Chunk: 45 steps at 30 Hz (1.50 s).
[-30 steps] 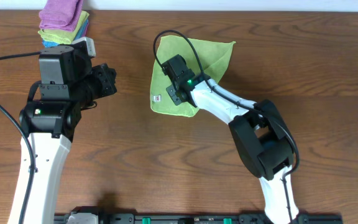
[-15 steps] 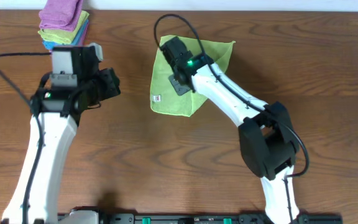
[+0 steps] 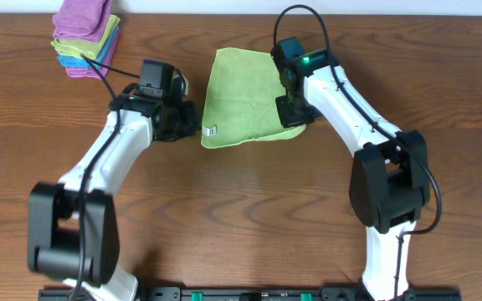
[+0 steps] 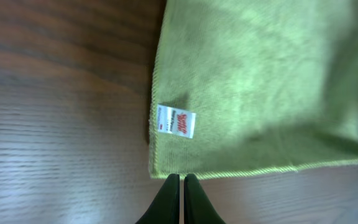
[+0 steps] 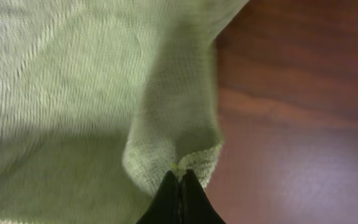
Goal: Fold the cloth
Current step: 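Grasp the cloth's left and right near edges with both grippers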
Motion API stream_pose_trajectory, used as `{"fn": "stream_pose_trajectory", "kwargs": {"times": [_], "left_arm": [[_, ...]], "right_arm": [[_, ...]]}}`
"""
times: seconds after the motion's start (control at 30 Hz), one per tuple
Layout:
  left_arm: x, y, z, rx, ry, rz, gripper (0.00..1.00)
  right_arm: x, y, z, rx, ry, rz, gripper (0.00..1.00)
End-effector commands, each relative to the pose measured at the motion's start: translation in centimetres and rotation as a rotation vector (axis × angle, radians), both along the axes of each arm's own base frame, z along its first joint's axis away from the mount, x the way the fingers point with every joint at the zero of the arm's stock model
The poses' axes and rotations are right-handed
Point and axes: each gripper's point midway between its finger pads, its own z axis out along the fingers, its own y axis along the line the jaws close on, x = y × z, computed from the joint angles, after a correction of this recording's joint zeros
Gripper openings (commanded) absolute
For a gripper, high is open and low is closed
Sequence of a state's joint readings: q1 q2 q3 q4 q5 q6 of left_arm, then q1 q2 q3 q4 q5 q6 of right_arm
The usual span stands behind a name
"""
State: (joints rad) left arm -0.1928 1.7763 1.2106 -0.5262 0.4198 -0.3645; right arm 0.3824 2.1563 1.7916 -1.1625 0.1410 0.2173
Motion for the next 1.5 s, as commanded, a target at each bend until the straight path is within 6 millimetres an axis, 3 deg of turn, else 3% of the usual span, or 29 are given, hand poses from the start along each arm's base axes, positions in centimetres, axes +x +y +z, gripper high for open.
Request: {"fn": "stream_pose_trajectory", "kwargs": {"times": [0.0,0.03,0.1,0.13,0.4,0.53,0.63,0.73,0.87,1.0,1.2,1.47], "left_arm": [[-0.2,-1.1,-1.5,-0.069,0.061,-0.004,0.06],[-0.1,-1.2,-1.9,-0.073,0.066,-0.005,0.06],[0.0,-1.2,-2.5,-0.073,0.075,-0.005,0.06],[0.0,-1.2,-2.5,-0.071,0.076,-0.005,0.06],[-0.3,-1.1,-2.7,-0.067,0.089,-0.003,0.06],[0.1,-0.2,-2.5,-0.088,0.092,0.023,0.1],[0.7,1.1,-1.6,-0.191,0.096,0.057,0.26],[1.2,2.7,-1.0,-0.247,0.086,0.077,0.36],[1.1,2.6,-0.8,-0.269,0.088,0.071,0.42],[0.9,2.1,-1.1,-0.261,0.112,0.09,0.46],[0.8,1.9,-2.0,-0.286,0.178,0.148,0.47],[-0.5,-0.5,-4.5,-0.297,0.277,0.128,0.46]], "right_arm": [[-0.6,0.8,1.6,0.071,0.009,-0.021,0.42],[-0.9,0.9,1.5,0.079,0.023,-0.021,0.45],[-1.9,0.7,1.5,0.073,0.063,-0.024,0.72],[-2.4,0.5,1.5,0.064,0.083,-0.027,0.78],[-2.9,-1.1,1.5,0.047,0.116,-0.086,0.79],[-2.3,-3.4,1.5,0.067,0.125,-0.143,0.79],[-1.7,-4.0,1.7,0.249,0.16,-0.149,0.76],[-1.3,-4.8,2.4,0.428,0.179,-0.167,0.73],[-1.3,-5.4,3.3,0.574,0.195,-0.173,0.73],[-1.8,-4.8,3.6,0.737,0.219,-0.174,0.73],[-3.9,-4.3,0.8,0.898,0.283,-0.24,0.73],[-5.4,-4.5,-1.6,0.911,0.314,-0.289,0.72]]}}
